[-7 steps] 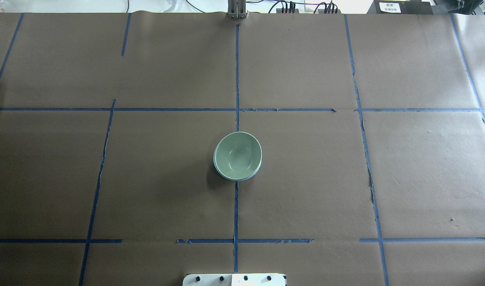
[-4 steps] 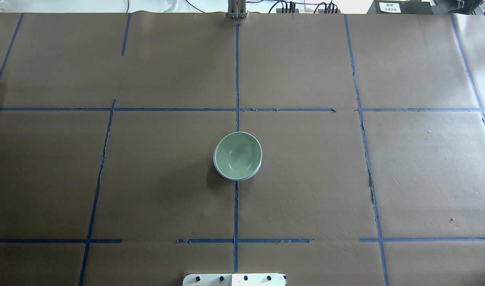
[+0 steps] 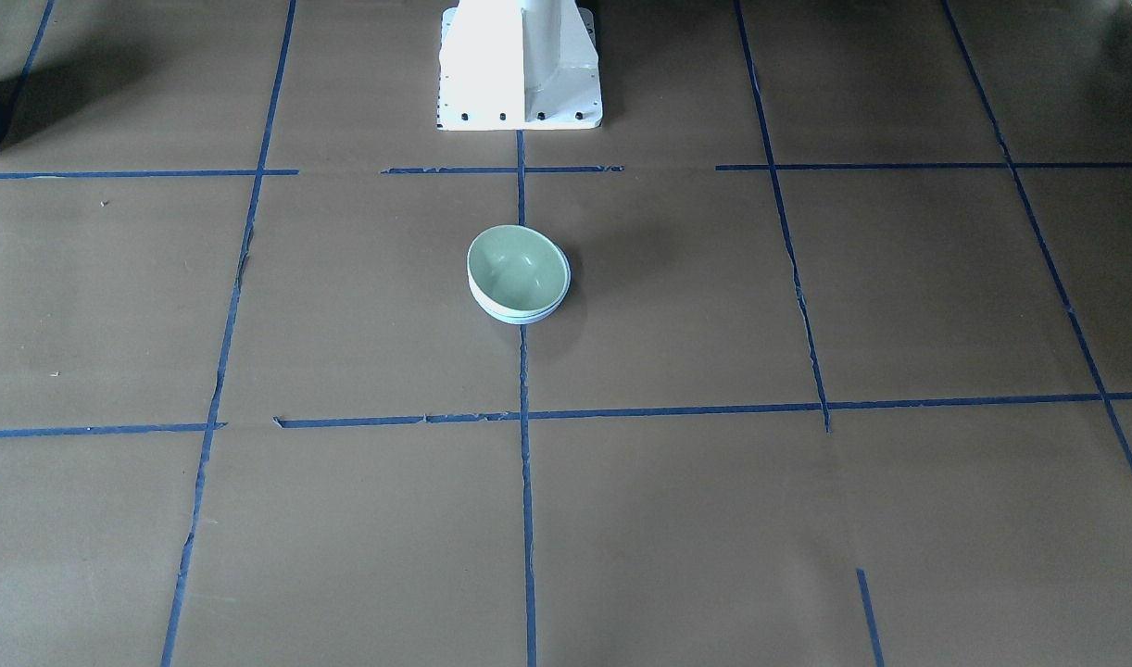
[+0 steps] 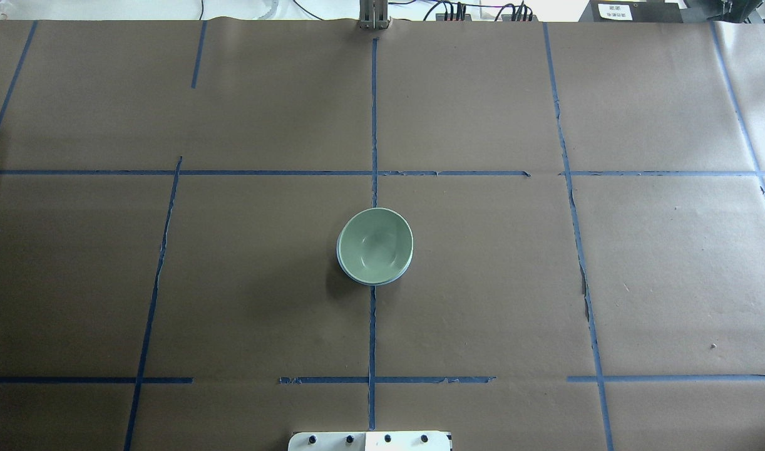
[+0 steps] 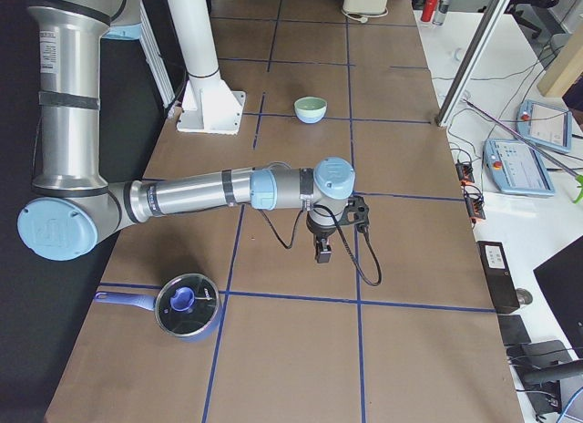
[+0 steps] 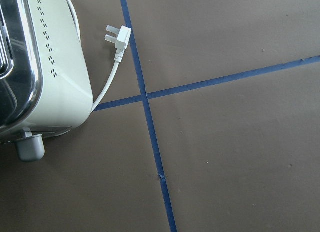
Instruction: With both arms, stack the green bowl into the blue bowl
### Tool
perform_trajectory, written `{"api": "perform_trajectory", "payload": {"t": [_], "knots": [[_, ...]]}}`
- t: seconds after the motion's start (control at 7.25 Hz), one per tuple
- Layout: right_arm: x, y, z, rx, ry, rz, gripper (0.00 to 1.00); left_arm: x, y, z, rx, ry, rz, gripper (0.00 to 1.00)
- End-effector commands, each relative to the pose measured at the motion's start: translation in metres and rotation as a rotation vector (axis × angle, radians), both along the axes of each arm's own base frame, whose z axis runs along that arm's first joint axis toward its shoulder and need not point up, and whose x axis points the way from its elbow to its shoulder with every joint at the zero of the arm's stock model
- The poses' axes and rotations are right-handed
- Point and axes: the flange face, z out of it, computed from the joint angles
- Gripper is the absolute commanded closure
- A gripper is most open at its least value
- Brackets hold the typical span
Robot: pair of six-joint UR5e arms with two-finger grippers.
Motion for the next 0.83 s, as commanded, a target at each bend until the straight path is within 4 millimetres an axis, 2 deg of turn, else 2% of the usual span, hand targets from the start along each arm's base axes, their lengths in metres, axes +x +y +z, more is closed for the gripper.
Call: {"api": "perform_trajectory", "payload": {"t": [0.0, 0.69], "knots": [[-0.0004, -0.0001, 0.0013, 0.004, 0.0, 0.0, 0.0, 0.004, -0.002, -0.0002, -0.002, -0.003, 0.006, 0.0], [0.0005, 0.0025, 0.0072, -0.009, 0.0, 0.0, 0.0, 0.0048, -0.0024, -0.0012, -0.004, -0.003, 0.008, 0.0]]}}
